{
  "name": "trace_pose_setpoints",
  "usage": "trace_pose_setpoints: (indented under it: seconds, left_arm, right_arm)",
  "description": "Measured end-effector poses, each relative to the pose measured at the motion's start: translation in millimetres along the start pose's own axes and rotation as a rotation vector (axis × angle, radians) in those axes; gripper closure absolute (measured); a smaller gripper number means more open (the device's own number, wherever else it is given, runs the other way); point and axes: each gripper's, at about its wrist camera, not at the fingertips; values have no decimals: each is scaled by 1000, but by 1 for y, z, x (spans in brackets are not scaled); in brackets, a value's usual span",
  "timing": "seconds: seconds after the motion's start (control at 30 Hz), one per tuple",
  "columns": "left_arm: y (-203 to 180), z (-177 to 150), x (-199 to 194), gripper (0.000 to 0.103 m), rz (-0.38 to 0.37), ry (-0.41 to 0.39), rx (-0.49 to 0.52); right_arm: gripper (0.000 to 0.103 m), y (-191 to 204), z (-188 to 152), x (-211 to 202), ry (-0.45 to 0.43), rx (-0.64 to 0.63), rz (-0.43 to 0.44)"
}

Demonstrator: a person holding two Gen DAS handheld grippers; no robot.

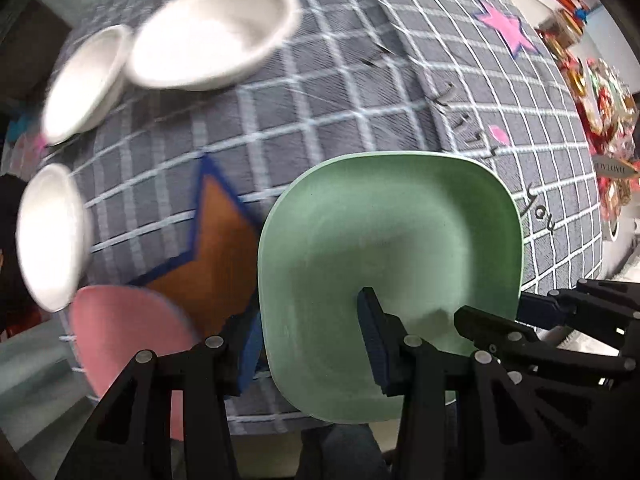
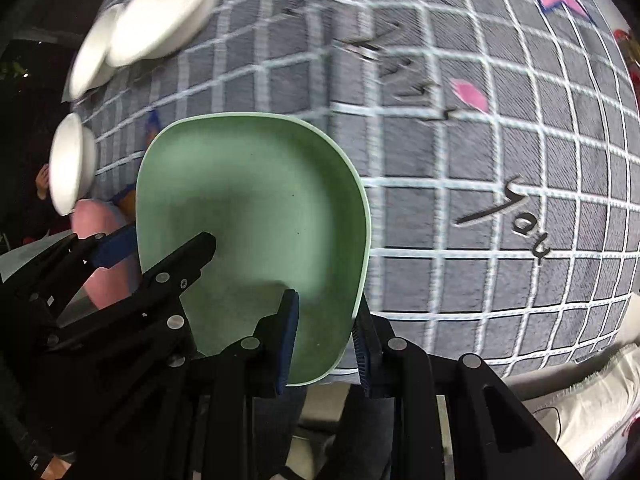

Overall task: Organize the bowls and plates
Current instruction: 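Carry the green plate with the right gripper onto the pink plate, release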

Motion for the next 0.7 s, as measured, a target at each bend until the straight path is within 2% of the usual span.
trace_pose_setpoints:
  seconds: [0.2, 0.53, 0.6, 0.7]
  left_arm:
    - [80, -18, -16, 55, 7, -31, -89]
    - [228, -67, -4, 55, 32, -8, -190]
    - [250, -73, 0, 55, 32, 0, -200]
    - [247, -75, 8, 55, 32, 9, -212]
  right_arm:
    - [74, 58, -2, -9, -2, -82, -3]
    - [74, 177, -5, 21, 76, -221, 5]
    - [74, 195, -2, 29, 92, -232, 8]
    - [74, 217, 0, 39, 114, -244, 13]
Point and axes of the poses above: each gripper's, at about its wrist camera, not at the fingertips, and x roughly the way its jaws point, y to its left, z to its top, and after that the axes turned 13 degrees about y, right-handed
